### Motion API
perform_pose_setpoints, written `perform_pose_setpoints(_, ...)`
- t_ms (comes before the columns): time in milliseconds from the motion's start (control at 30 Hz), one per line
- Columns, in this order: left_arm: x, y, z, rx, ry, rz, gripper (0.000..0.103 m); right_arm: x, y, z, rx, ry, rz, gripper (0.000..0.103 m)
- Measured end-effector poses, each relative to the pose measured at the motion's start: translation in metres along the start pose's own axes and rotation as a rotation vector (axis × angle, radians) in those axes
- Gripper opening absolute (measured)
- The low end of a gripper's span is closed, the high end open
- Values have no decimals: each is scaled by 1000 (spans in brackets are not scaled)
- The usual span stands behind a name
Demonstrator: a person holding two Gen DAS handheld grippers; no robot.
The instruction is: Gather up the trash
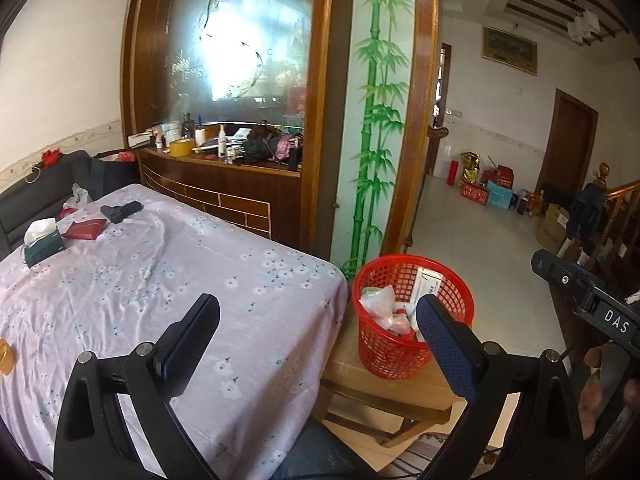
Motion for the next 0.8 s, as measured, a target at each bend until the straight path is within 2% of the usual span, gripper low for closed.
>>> perform_pose_setpoints(167,1,-2,9,-6,54,-9,99,1,-7,9,-12,13,20,95)
perform_pose_setpoints(400,10,-5,-1,-4,-6,36,99,7,-11,9,-18,9,41,95)
perform_pose_setpoints(500,13,-6,-5,28,0,59,99,7,-9,8,-17,11,39,95)
perform_pose_setpoints(800,15,-3,-11,45,13,76,99,8,-9,5,-20,6,42,95)
Point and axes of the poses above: each gripper's, at about its wrist camera, not at the fingertips, and y roughly against the way its jaws point, z to its left, x to its underside, the point moved 6 cm from there along -y, roughly the way its jaws point, and after that the axes turned 15 degrees about -z, right-handed, at the moved point
